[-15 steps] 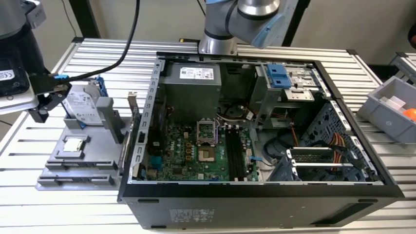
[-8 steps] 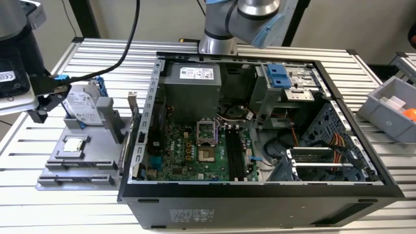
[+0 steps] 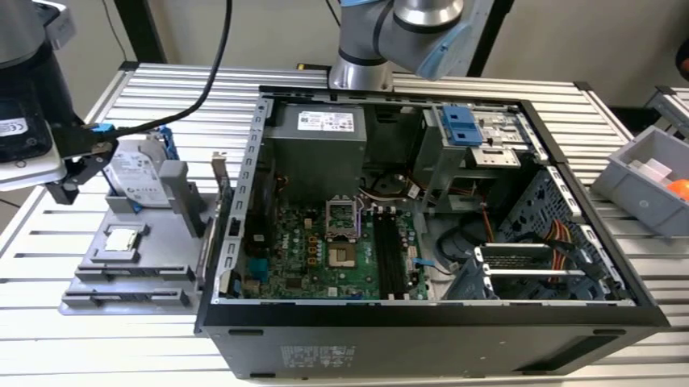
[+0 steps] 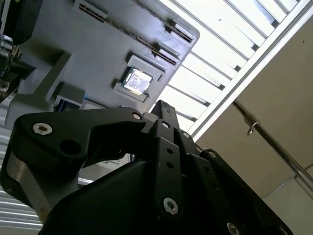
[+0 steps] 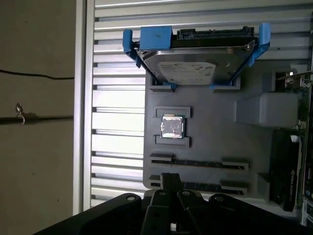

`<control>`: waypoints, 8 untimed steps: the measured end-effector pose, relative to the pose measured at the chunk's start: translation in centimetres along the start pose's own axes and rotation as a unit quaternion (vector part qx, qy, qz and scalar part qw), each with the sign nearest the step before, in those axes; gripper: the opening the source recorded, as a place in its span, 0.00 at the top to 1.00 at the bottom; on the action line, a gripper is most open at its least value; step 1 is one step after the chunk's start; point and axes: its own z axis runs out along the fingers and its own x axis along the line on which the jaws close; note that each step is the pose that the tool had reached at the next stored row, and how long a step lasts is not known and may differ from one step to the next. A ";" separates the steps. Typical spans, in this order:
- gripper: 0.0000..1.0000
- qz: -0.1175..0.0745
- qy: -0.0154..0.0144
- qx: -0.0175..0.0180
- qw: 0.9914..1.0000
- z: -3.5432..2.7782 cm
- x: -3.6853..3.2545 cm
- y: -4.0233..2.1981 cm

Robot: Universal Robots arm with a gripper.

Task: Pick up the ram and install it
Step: 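Pick up the ram and move it above insertion slot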

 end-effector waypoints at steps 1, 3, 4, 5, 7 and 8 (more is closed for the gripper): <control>1.00 -0.004 0.000 0.001 1.000 -0.01 0.00 0.00; 1.00 -0.019 -0.001 0.003 1.000 0.00 0.00 0.00; 1.00 -0.024 -0.001 0.004 1.000 -0.01 0.00 0.00; 1.00 -0.024 -0.001 0.004 1.000 -0.01 0.00 0.00; 1.00 -0.024 -0.003 0.005 1.000 -0.01 0.05 0.01; 1.00 -0.024 -0.011 0.005 1.000 0.00 0.06 0.01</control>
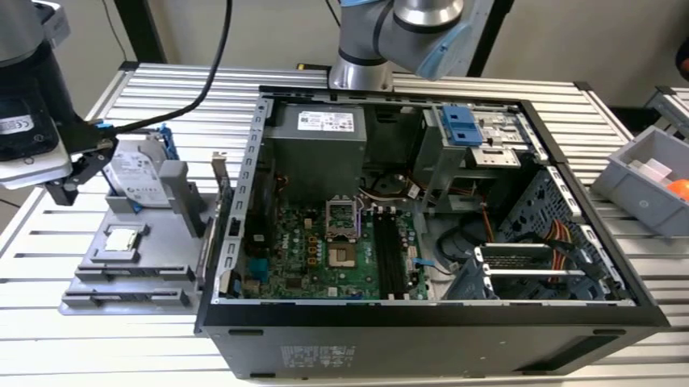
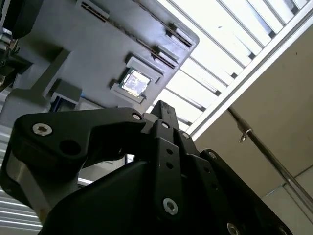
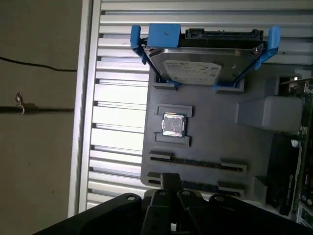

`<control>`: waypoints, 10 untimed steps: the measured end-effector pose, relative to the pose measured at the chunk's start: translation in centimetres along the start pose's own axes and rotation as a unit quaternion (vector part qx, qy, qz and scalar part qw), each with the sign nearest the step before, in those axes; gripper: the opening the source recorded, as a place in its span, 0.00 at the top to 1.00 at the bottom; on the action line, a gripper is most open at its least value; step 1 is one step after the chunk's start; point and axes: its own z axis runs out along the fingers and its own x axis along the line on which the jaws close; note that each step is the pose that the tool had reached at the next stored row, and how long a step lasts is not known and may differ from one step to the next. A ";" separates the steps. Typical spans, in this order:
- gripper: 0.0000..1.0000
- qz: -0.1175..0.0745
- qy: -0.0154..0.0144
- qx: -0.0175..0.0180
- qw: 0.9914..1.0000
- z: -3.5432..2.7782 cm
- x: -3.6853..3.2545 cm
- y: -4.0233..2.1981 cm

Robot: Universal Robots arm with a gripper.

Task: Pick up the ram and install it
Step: 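Pick up the ram and move it above insertion slot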

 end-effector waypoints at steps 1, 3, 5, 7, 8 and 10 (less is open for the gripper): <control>1.00 0.000 -0.009 0.001 1.000 0.00 0.01 0.00; 1.00 -0.001 -0.028 0.002 1.000 0.00 0.03 0.00; 1.00 -0.001 -0.045 0.003 0.999 0.00 0.02 0.00; 1.00 -0.001 -0.063 0.005 0.998 0.00 0.02 0.00; 1.00 -0.001 -0.072 0.005 0.997 -0.01 0.02 -0.01; 1.00 -0.001 -0.090 0.006 0.996 0.00 0.02 0.00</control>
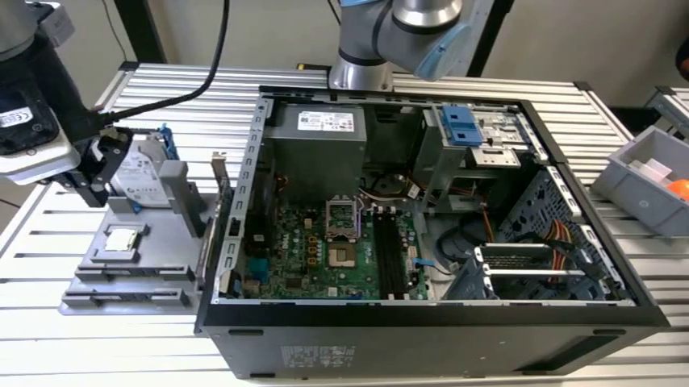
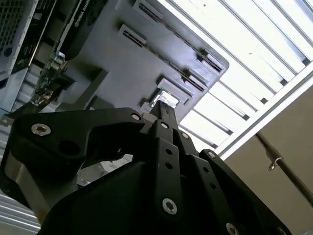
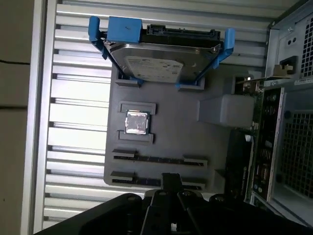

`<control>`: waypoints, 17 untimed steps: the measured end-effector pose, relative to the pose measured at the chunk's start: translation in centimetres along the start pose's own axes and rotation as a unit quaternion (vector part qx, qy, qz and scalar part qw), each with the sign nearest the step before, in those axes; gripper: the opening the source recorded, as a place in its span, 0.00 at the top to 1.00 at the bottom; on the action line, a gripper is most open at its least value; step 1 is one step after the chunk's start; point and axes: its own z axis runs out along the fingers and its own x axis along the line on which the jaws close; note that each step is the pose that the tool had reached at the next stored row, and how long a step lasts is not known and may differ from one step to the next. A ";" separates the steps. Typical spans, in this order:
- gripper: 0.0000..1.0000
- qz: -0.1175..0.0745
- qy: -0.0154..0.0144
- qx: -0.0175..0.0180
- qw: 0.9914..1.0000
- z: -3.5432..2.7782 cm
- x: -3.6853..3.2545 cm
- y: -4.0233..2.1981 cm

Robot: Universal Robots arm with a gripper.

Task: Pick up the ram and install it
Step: 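Pick up the ram and move it above insertion slot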

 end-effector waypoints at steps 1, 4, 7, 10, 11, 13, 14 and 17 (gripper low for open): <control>1.00 0.000 -0.008 0.001 1.000 0.00 0.00 0.00; 1.00 0.013 -0.014 0.001 1.000 0.04 0.00 -0.02; 1.00 0.032 -0.014 0.002 0.999 0.09 0.01 -0.05; 1.00 0.044 -0.006 0.002 0.999 0.13 0.01 -0.13; 1.00 0.045 0.002 0.002 0.999 0.12 0.02 -0.17; 1.00 0.046 0.012 0.002 0.999 0.16 0.05 -0.26; 1.00 0.046 0.013 0.002 0.999 0.15 0.11 -0.27; 1.00 0.046 0.013 0.002 0.999 0.19 0.18 -0.34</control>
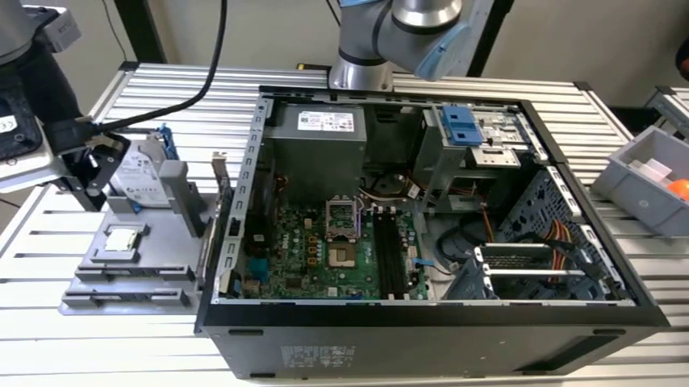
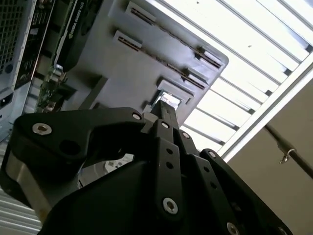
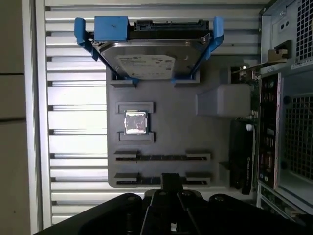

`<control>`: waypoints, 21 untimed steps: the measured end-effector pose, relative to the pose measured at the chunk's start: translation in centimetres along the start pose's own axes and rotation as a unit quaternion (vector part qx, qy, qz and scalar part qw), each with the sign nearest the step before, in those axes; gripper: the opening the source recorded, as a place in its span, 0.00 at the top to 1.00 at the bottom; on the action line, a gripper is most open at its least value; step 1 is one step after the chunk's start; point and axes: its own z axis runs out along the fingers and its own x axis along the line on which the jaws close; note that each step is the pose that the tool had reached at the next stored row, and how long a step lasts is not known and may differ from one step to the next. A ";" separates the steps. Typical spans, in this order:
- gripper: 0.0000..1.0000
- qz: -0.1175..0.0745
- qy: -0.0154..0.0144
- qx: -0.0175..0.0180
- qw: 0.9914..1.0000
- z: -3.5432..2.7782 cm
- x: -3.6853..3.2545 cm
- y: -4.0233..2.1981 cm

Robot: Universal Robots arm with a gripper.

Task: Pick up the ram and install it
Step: 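Pick up the ram and move it above insertion slot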

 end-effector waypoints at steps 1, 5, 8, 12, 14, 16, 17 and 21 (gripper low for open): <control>1.00 0.000 0.000 0.000 1.000 0.01 0.01 -0.04; 1.00 0.000 0.002 0.000 1.000 0.07 0.02 -0.18; 1.00 0.000 0.003 0.000 1.000 0.13 0.02 -0.29; 1.00 0.000 0.004 0.000 1.000 0.14 0.03 -0.32; 1.00 0.000 0.004 0.000 1.000 0.17 0.04 -0.33; 1.00 0.000 0.005 0.000 1.000 0.23 0.04 -0.36; 1.00 0.000 0.005 0.000 1.000 0.26 0.03 -0.39; 1.00 0.000 0.005 0.000 1.000 0.29 0.04 -0.45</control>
